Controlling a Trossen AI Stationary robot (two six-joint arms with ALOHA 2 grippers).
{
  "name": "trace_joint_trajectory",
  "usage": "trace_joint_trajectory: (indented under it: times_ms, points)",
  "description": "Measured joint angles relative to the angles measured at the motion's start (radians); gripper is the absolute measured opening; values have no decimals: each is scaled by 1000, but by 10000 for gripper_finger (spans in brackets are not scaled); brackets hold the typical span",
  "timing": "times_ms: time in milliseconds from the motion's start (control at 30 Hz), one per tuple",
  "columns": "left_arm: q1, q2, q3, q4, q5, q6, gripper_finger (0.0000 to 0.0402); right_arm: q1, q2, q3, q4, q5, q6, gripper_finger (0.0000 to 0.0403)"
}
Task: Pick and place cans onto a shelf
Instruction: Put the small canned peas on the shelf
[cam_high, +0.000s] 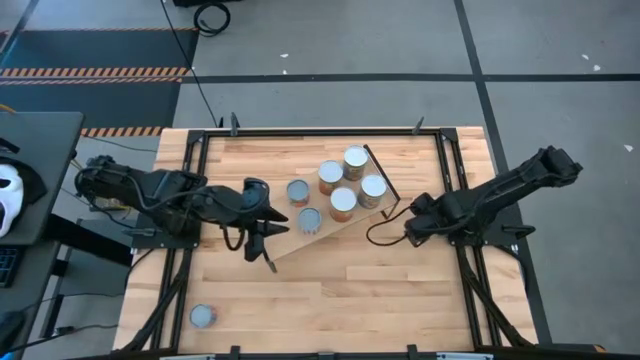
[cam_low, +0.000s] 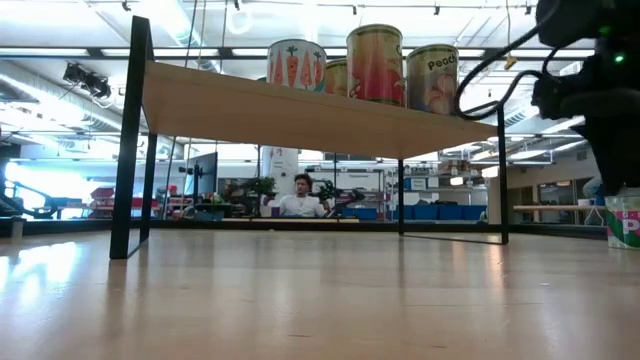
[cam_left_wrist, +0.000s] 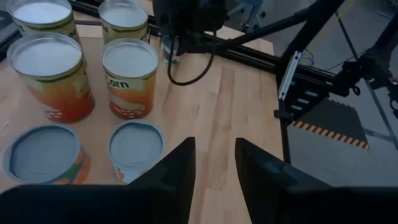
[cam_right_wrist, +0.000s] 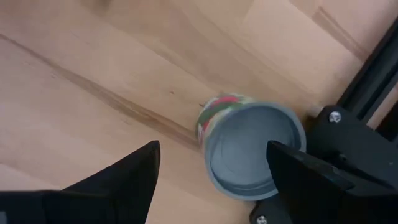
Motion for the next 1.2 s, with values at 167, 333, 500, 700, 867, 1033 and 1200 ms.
trace_joint_trajectory:
  times_ms: [167, 333, 500, 700, 867, 1033, 1200]
  points:
    - [-6, 0, 0, -1, 1, -6, 119, -30, 70, 1, 3, -34, -42, 298]
    - [-6, 0, 0, -6, 7, -3, 119, -25, 135, -9, 101, -65, -92, 294]
    - [-6, 0, 0, -27, 40, -6, 119, -7, 182, 22, 187, -83, -86, 293]
    - [-22, -13, -1, -73, 48, 38, 119, 49, 212, 164, 335, -100, -56, 292]
    - [-37, -47, -2, -140, 55, 60, 119, 111, 293, 263, 564, -91, -54, 290]
    - [-84, -87, -2, -199, 49, 46, 119, 166, 325, 456, 237, -31, -164, 290]
    - [-132, -92, -1, -195, 40, 21, 119, 197, 319, 480, -124, -32, -419, 290]
